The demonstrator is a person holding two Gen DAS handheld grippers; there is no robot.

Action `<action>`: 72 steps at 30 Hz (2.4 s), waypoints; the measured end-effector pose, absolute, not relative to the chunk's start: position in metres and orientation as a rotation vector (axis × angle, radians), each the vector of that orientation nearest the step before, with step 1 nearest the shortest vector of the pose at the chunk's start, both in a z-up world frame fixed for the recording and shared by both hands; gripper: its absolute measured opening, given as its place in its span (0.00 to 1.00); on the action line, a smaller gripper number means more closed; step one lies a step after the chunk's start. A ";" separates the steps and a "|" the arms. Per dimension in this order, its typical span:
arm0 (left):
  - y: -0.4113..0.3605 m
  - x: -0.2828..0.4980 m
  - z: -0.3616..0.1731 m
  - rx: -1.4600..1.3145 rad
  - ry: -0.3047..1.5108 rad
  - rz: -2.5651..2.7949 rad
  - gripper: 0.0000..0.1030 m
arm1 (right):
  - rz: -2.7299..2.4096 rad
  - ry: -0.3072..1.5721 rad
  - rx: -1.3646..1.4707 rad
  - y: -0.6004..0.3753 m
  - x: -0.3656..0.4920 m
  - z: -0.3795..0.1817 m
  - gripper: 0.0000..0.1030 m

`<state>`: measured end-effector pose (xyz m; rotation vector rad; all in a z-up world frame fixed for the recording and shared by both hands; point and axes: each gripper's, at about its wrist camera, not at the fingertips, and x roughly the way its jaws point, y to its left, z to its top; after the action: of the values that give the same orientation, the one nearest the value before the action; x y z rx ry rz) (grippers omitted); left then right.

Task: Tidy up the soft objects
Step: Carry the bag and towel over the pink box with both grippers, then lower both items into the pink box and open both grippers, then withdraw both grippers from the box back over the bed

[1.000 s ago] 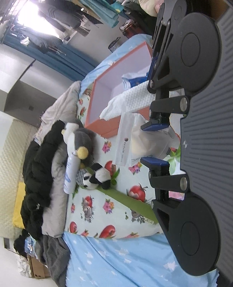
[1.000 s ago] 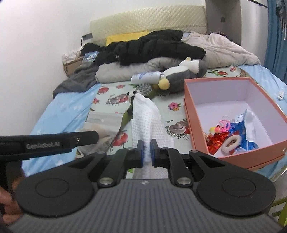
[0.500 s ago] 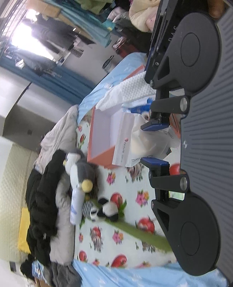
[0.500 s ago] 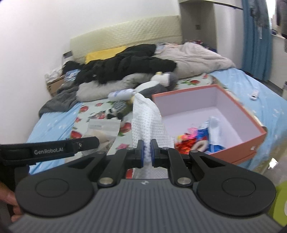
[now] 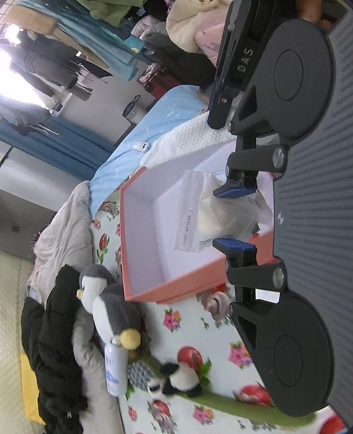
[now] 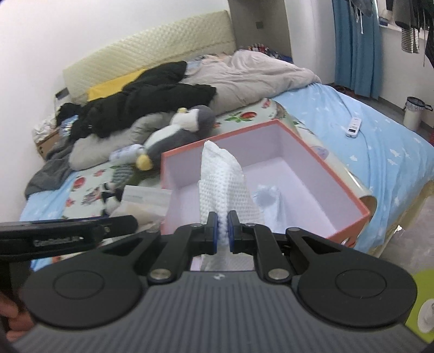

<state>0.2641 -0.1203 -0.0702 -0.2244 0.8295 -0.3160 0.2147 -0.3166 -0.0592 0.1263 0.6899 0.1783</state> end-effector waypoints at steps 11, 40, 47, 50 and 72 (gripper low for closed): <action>-0.165 0.385 -0.132 -0.228 0.935 -0.337 0.35 | 0.128 0.786 0.118 -0.361 0.322 -0.107 0.12; -0.168 0.388 -0.125 -0.190 0.919 -0.293 0.53 | 0.118 0.843 0.226 -0.382 0.344 -0.131 0.43; -0.140 0.322 -0.080 -0.199 0.856 -0.285 0.53 | 0.148 0.794 0.221 -0.362 0.297 -0.097 0.43; -0.129 0.293 -0.066 -0.212 0.837 -0.282 0.53 | 0.164 0.771 0.201 -0.349 0.274 -0.084 0.43; -0.037 0.103 -0.033 -0.284 0.713 -0.138 0.62 | 0.373 0.681 0.149 -0.258 0.139 -0.040 0.43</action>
<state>0.1025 -0.0374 -0.0329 -0.2840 0.7126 -0.1383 0.1388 -0.2582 -0.0400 0.1489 0.6815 0.3733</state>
